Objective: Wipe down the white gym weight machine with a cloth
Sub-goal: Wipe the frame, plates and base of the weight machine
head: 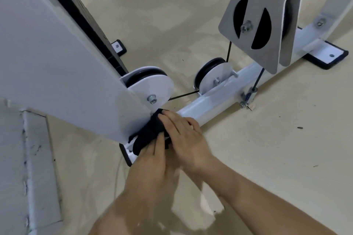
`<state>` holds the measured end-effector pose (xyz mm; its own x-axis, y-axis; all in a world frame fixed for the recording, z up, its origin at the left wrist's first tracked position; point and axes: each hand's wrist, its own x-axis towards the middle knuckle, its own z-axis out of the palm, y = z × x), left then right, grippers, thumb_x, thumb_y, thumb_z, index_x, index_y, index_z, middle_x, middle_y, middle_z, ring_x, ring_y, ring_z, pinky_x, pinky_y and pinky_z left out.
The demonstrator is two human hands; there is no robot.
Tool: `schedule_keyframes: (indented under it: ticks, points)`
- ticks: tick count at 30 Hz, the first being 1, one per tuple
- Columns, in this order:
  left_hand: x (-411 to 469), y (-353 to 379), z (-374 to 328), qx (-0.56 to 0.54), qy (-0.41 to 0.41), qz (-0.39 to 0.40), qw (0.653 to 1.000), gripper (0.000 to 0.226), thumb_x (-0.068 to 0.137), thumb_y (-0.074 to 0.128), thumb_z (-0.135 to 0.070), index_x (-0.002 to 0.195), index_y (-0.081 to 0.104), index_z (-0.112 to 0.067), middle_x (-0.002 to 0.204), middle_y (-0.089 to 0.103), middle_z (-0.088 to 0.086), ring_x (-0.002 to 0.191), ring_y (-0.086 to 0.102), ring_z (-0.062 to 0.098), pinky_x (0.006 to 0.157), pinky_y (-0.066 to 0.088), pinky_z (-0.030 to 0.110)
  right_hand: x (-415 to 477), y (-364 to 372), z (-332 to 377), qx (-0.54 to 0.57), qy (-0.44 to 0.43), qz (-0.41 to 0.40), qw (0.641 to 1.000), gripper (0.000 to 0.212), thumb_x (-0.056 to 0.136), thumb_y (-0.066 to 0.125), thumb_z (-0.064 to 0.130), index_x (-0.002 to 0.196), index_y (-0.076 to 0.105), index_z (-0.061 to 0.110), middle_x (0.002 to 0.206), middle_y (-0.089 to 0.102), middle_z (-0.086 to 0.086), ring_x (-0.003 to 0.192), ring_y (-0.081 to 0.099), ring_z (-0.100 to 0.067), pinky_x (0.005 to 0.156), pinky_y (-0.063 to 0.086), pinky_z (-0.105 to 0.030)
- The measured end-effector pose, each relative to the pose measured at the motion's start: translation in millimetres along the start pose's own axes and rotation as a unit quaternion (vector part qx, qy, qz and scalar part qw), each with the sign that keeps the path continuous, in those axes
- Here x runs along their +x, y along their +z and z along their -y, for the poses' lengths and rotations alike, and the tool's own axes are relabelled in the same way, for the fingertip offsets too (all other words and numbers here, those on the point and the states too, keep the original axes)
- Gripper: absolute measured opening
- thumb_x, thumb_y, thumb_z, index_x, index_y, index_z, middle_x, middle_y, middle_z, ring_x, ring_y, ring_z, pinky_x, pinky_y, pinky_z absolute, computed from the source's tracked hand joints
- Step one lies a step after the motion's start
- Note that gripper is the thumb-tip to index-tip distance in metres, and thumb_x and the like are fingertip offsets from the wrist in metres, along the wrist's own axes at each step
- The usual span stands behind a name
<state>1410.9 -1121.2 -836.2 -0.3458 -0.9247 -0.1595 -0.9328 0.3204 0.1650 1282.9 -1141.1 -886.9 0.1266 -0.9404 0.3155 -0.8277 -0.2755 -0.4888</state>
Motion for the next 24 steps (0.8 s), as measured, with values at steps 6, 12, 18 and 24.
schedule_keyframes:
  ticks: [6, 12, 18, 24]
  points:
    - [27.7, 2.3, -17.6, -0.021, -0.008, -0.034, 0.999, 0.068, 0.089, 0.051, -0.017, 0.152, 0.024, -0.018, 0.134, 0.053, 0.001, 0.127, 0.044, 0.02, 0.099, 0.036, 0.026, 1.2, -21.8, -56.6, 0.022, -0.053, -0.077, 0.995, 0.024, 0.079, 0.073, 0.018, 0.1, 0.068, 0.007, 0.099, 0.064, -0.004, 0.09, 0.056, -0.026, 0.074, 0.045, -0.035]
    - [53.6, -2.0, -53.2, 0.053, 0.12, -0.044, 0.99, 0.032, 0.09, 0.048, -0.051, 0.108, 0.062, -0.029, 0.105, 0.057, -0.005, 0.106, 0.048, 0.021, 0.084, 0.039, 0.037, -47.0, -44.6, -59.5, 0.296, 0.249, 0.039, 0.921, 0.022, 0.068, 0.06, 0.045, 0.06, 0.052, 0.026, 0.061, 0.048, 0.01, 0.06, 0.047, -0.009, 0.057, 0.035, -0.022]
    - [40.0, 3.0, 5.7, 0.103, 0.019, -0.041, 0.994, 0.024, 0.078, 0.064, -0.043, 0.086, 0.068, -0.021, 0.087, 0.06, -0.001, 0.097, 0.053, 0.024, 0.071, 0.039, 0.036, -5.0, -30.9, -1.7, 0.222, 0.11, 0.015, 0.969, 0.048, 0.078, 0.062, 0.014, 0.126, 0.055, 0.017, 0.106, 0.05, 0.01, 0.096, 0.053, -0.006, 0.08, 0.045, -0.017]
    - [33.2, 43.2, 6.2, 0.04, 0.048, 0.14, 0.988, 0.024, 0.085, 0.053, -0.044, 0.089, 0.065, -0.024, 0.093, 0.063, -0.004, 0.094, 0.057, 0.017, 0.075, 0.042, 0.03, -43.4, -19.3, -6.1, 0.078, 0.091, 0.094, 0.988, 0.026, 0.076, 0.055, 0.002, 0.097, 0.069, 0.008, 0.091, 0.061, -0.006, 0.077, 0.059, -0.026, 0.064, 0.05, -0.032]
